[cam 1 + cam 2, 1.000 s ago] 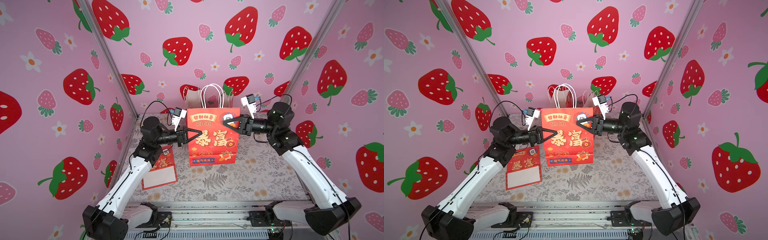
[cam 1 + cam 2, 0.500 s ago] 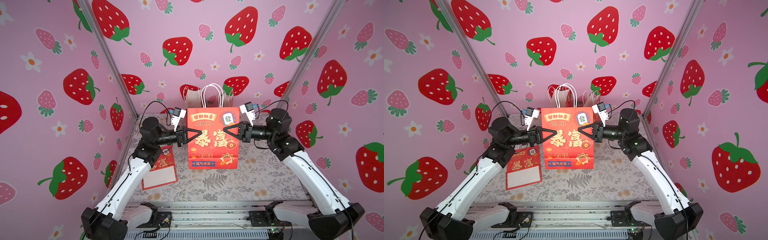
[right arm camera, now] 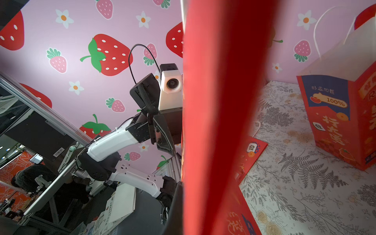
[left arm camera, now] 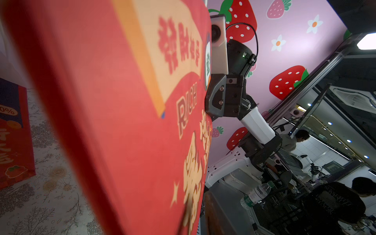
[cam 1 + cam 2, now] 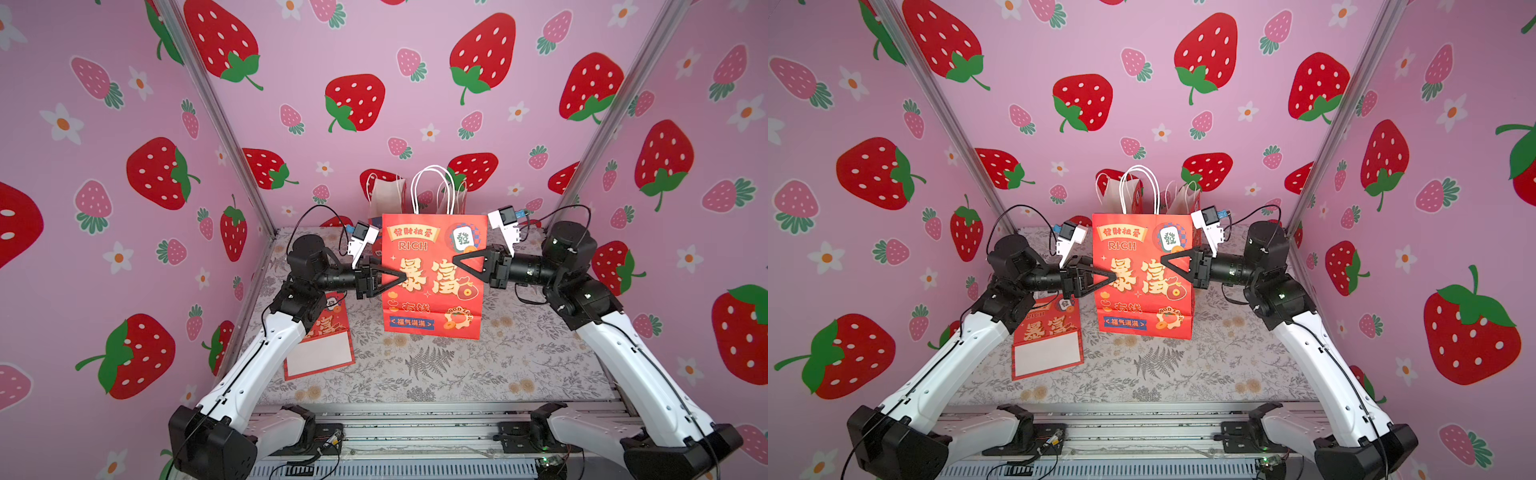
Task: Put away the paper bag
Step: Press the paper bag.
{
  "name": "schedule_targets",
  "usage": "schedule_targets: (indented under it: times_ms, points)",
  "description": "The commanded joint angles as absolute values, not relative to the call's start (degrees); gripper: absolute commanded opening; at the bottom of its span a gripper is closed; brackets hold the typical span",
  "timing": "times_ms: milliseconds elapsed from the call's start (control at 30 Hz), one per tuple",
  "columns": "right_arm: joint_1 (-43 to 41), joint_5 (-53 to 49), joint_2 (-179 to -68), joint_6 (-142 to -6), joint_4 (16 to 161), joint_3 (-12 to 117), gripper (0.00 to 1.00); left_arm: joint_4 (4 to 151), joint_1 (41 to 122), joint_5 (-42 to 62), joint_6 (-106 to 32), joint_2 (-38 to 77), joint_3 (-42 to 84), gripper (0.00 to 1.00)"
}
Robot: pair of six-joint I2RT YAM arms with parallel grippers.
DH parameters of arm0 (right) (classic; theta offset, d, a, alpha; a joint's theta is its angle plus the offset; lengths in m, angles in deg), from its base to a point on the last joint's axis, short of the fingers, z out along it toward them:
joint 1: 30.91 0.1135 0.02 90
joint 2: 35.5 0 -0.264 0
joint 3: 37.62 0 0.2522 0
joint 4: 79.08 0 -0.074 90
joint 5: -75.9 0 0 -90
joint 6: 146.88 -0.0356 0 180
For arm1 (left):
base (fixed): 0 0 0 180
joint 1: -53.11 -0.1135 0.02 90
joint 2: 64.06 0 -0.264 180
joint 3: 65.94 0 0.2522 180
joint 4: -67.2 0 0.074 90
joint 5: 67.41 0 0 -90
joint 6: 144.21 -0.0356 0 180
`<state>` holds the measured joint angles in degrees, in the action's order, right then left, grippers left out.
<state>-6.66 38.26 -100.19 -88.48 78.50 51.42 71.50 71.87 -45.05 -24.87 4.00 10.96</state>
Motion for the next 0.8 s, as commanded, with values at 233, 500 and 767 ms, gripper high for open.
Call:
schedule_targets:
  times_ms: [233, 500, 767]
  points:
    - [-6.74, 37.29, -99.23, -90.83, 83.73, 50.47, 0.00, 67.28, 75.71, -47.31, -24.48, 3.88, 12.07, 0.33]
    - [-6.74, 36.76, -98.58, -89.70, 82.91, 50.02, 0.00, 67.62, 76.48, -44.97, -24.95, 2.68, 12.53, 0.00]
    - [-6.74, 41.08, -99.05, -86.63, 78.86, 51.34, 0.30, 67.59, 76.40, -40.88, -23.82, 0.83, 12.98, 0.00]
